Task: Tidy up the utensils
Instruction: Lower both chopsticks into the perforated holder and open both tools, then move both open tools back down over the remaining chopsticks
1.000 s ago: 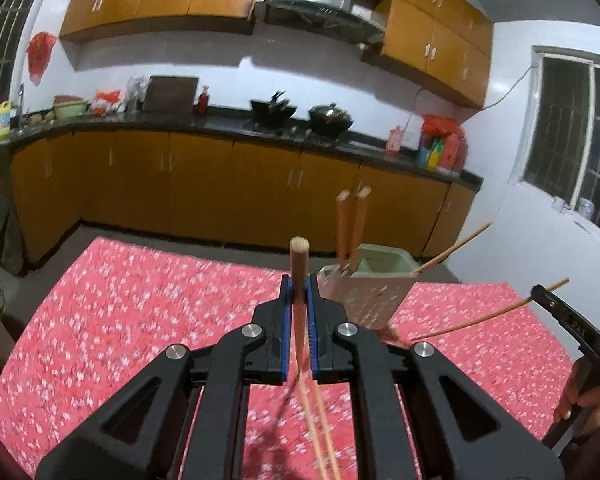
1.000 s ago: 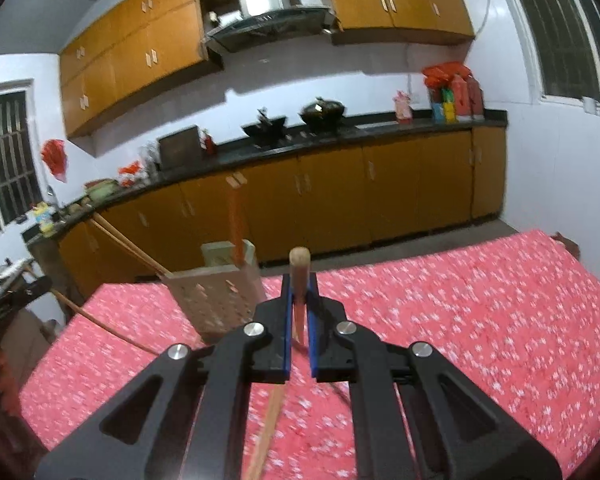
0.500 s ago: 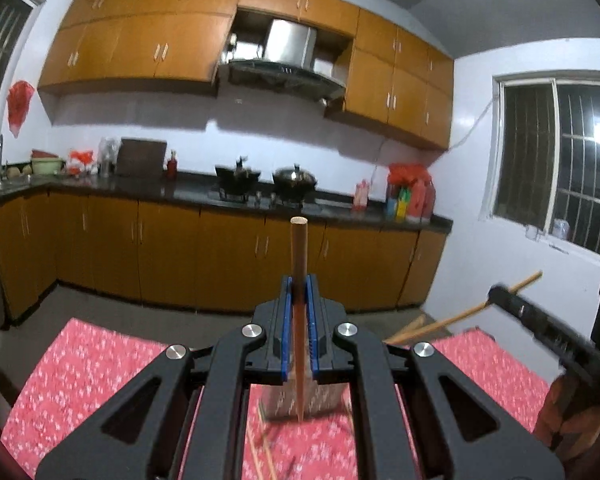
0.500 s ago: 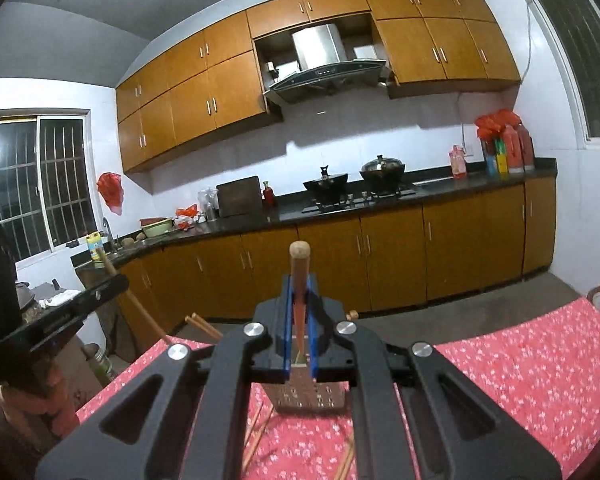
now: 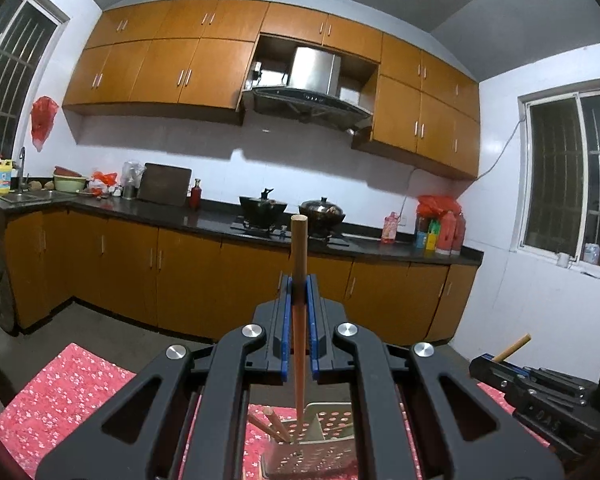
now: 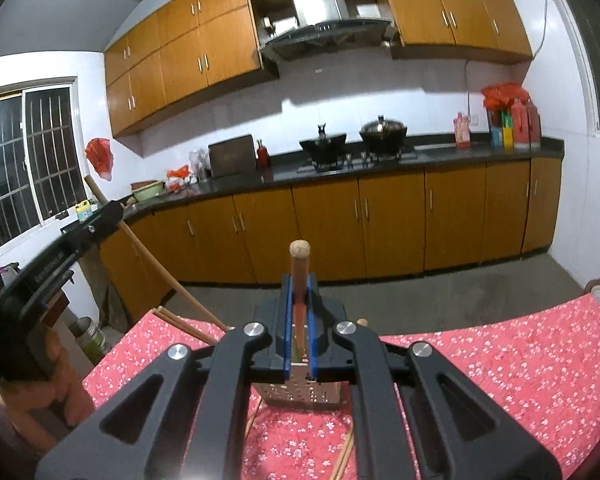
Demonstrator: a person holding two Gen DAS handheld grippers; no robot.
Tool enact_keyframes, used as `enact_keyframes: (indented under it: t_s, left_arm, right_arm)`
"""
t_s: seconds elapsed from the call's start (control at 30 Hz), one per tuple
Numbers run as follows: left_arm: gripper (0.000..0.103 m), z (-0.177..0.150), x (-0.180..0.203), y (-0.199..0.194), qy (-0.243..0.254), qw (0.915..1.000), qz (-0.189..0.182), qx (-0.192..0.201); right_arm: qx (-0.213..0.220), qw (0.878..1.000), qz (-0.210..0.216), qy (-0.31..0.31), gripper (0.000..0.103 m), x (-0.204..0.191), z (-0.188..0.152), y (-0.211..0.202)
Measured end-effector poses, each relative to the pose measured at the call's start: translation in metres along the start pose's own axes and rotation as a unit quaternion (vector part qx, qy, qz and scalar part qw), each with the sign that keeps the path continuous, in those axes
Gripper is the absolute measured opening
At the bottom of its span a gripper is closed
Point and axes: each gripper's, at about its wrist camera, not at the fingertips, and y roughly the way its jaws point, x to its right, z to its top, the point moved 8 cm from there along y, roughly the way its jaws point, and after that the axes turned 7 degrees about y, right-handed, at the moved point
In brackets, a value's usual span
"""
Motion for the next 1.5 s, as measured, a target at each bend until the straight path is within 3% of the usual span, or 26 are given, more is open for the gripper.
enact_keyframes:
  t_s: [0.3, 0.43, 0.57, 0.7, 0.93, 1.1, 1.27, 1.4, 1.5]
  left_arm:
    - [0.008, -0.023, 0.005, 0.029, 0.003, 0.9990, -0.018, -0.042]
    - [0.009, -0.025, -0.002, 0.027, -0.004, 0.9988, -0.018, -0.046]
    - [0.009, -0.022, -0.005, 0.025, -0.011, 0.9987, -0.019, -0.046]
    - [0.023, -0.018, -0.008, 0.019, -0.019, 0.9989, -0.015, -0.041]
    - [0.023, -0.009, -0.019, -0.002, -0.029, 0.9990, -0.011, -0.032]
    - [0.023, -0.019, -0.031, -0.023, -0.034, 0.9986, -0.006, -0.041]
    - [0.023, -0.060, -0.049, -0.041, -0.032, 0.9963, 0.011, -0.079]
    - [0.023, -0.107, -0.058, -0.039, -0.021, 0.9902, 0.022, -0.136]
    - [0.023, -0.151, -0.062, -0.037, -0.013, 0.9821, 0.027, -0.186]
  right_arm:
    - [-0.027, 1.000, -0.009, 0.006, 0.009, 0.002, -0.008, 0.027]
    - [-0.016, 1.000, -0.009, 0.010, 0.032, 0.002, -0.008, 0.026]
    - [-0.012, 1.000, -0.010, 0.014, 0.032, 0.003, -0.008, 0.021]
    - [0.001, 1.000, -0.010, 0.018, 0.032, 0.005, -0.007, 0.010]
    - [0.025, 0.999, -0.021, 0.020, 0.032, 0.014, -0.009, -0.021]
    - [0.023, 0.998, -0.042, 0.034, 0.032, 0.036, -0.033, -0.039]
    - [-0.030, 0.995, -0.076, 0.059, 0.032, 0.071, -0.083, -0.029]
    - [-0.110, 0.986, -0.096, 0.083, 0.030, 0.091, -0.145, -0.003]
    - [-0.166, 0.978, -0.090, 0.087, 0.018, 0.092, -0.191, 0.012]
